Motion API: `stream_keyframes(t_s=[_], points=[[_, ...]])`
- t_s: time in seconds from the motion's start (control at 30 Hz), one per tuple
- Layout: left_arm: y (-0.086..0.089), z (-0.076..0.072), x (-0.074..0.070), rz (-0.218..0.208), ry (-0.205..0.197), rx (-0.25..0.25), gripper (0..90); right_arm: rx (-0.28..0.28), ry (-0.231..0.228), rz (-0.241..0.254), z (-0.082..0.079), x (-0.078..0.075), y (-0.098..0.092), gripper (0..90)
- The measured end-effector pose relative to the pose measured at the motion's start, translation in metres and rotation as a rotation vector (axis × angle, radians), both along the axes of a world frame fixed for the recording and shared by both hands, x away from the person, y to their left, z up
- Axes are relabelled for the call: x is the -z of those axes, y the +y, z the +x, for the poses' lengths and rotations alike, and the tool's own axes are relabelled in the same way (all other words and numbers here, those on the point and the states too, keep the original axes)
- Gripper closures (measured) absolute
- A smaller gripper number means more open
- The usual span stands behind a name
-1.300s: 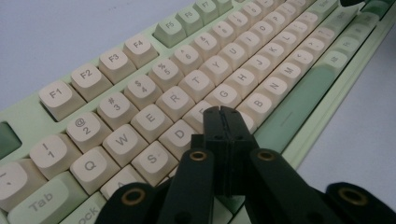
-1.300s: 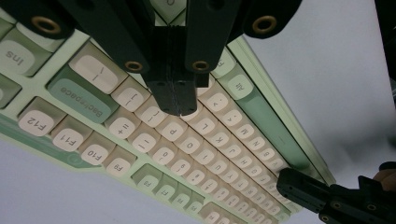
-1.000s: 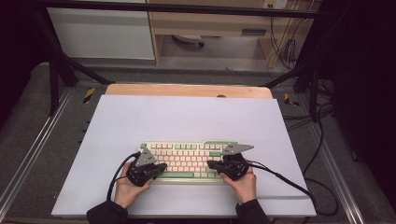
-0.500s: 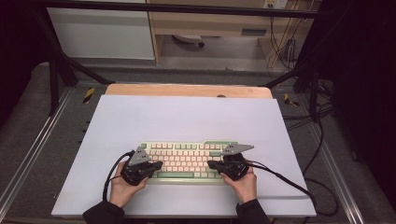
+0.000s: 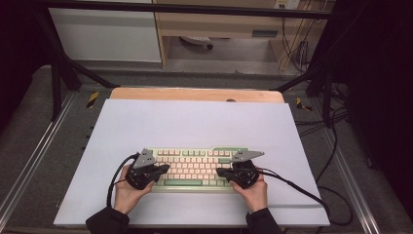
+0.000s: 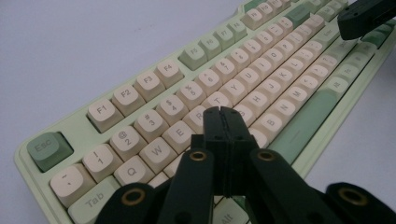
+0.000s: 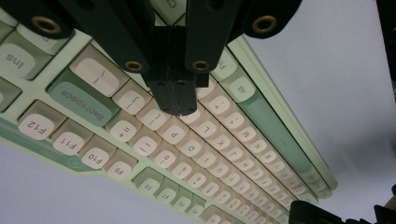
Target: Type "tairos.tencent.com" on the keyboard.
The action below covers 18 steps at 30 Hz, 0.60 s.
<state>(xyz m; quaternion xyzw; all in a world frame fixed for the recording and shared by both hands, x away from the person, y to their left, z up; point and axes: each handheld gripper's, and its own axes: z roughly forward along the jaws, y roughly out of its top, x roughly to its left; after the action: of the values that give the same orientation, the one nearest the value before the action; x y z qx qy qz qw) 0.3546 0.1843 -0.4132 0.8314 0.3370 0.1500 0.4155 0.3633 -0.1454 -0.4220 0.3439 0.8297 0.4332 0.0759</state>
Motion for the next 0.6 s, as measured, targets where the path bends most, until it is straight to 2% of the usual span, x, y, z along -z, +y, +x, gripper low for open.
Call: stream_keyframes(t_s=[0.33,0.6], points=[[-0.003,0.011,-0.006,0.003,-0.004,-0.022,89.7,0.002,0.0,0.002,0.0,-0.001,0.0,90.0],[-0.005,0.02,-0.003,0.004,0.008,-0.049,89.7,0.001,0.001,0.0,0.0,-0.001,0.0,90.0]])
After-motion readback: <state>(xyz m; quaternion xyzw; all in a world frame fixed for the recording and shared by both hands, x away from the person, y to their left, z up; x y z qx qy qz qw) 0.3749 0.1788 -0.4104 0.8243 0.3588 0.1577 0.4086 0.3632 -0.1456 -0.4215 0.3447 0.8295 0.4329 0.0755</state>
